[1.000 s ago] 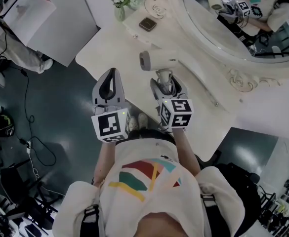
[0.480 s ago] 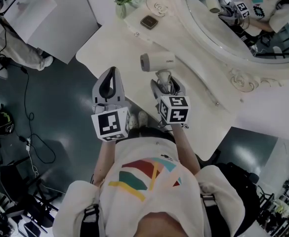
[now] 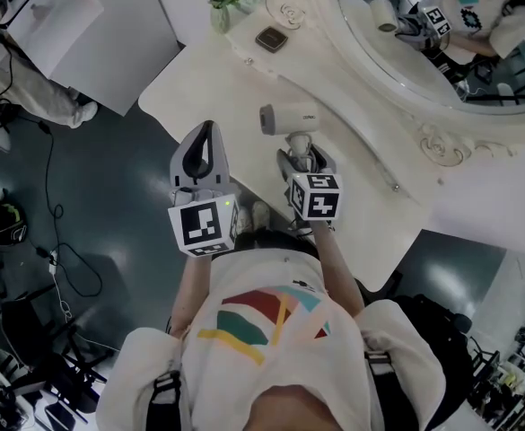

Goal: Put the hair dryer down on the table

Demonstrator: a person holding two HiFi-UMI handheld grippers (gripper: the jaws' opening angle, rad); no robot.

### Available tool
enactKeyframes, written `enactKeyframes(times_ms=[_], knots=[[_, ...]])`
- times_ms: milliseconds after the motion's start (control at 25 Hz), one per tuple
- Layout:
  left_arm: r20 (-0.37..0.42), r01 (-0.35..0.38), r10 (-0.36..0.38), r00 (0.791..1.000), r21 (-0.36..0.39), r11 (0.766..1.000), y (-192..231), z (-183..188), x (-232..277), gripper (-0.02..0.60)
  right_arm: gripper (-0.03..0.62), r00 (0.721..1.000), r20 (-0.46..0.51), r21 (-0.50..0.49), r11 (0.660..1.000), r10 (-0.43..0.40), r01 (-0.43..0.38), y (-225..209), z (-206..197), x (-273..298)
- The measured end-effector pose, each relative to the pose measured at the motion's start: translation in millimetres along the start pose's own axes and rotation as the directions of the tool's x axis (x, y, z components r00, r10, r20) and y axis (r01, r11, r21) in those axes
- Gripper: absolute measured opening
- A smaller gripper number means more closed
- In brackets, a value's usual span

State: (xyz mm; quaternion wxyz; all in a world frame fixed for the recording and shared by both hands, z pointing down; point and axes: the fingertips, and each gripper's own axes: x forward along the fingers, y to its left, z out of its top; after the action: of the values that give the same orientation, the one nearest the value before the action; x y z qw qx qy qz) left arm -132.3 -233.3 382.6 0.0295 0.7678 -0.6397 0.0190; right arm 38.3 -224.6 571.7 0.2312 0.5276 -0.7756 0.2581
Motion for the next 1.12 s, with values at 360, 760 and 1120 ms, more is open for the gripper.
enactKeyframes(times_ms=[360,760,1120], knots=[[-0.008,0.005,-0.005,1.0,0.001,1.0,-1.3,-2.4,1.0,0.005,0.299,0.994,-0.104,0.001,1.0,-0.021,0.021,-8.9,-32.7,13.3],[-0.008,0.012,-0.012,1.0,-0.002,1.0,-2.5,-3.5,3.8,0.005,0.299,0.979,-0.197,0.025,0.998,-0.045,0.051,-20.1,-64.7,24.0],[-0.009,0.014,-0.014,1.0,0.003,1.0,-3.3,-4.0,7.0,0.005,0.299,0.966,-0.251,0.039,0.997,-0.06,0.072,-27.3,-87.6,32.1]])
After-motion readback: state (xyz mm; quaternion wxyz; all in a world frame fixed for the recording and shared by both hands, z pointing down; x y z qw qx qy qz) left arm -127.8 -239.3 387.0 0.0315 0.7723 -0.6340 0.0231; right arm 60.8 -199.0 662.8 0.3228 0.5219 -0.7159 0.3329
